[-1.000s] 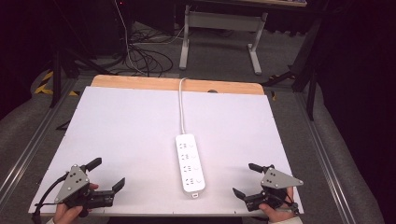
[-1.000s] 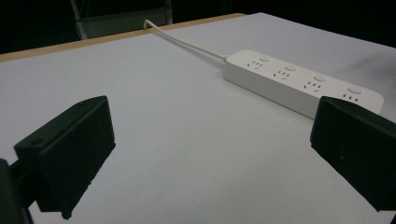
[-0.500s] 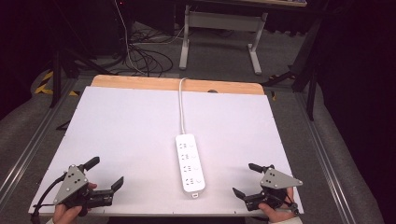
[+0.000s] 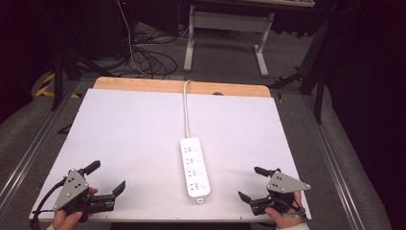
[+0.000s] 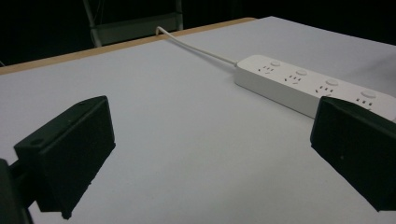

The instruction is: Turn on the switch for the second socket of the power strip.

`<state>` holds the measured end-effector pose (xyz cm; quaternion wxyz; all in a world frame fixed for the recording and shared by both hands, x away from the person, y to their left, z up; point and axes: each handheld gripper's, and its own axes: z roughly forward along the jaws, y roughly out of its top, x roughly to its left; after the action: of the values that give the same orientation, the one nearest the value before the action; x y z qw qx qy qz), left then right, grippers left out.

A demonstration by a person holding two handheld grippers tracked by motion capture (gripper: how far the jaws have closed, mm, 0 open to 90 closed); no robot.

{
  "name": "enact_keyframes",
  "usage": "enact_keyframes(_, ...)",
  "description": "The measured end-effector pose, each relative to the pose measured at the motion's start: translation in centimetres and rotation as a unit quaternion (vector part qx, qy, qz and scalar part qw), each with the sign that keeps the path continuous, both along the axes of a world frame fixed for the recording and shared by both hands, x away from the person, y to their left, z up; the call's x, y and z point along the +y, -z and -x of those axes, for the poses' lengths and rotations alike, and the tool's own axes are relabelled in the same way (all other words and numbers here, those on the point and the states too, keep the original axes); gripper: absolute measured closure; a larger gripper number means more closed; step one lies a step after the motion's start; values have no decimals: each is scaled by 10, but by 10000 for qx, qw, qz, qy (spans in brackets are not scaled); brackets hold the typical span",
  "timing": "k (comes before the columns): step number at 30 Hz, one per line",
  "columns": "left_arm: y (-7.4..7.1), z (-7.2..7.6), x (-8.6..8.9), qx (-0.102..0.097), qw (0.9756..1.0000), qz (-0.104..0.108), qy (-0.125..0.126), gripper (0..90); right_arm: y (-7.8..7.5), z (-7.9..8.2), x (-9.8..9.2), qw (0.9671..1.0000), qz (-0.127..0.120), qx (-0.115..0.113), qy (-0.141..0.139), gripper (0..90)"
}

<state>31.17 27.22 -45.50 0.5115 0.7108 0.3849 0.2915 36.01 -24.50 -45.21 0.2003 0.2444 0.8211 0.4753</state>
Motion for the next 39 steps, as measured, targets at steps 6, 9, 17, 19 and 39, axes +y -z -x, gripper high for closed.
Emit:
enact_keyframes(6,1,0,0,7,10000,-49,-70,5,-9,-2,6,9999,136,23,13,74)
enact_keyframes(9,1,0,0,10,10000,-49,-76,5,-15,-5,11,9998,137,93,-52,97)
enact_keyframes(17,1,0,0,2,10000,-57,-54,5,-31,-20,27,9997,66,189,-141,124)
enact_keyframes(19,1,0,0,4,10000,-64,-60,5,-33,-24,33,9996,84,194,-185,127)
enact_keyframes(39,0,0,1,0,10000,-60,-60,5,-48,-52,77,9982,354,222,-430,153)
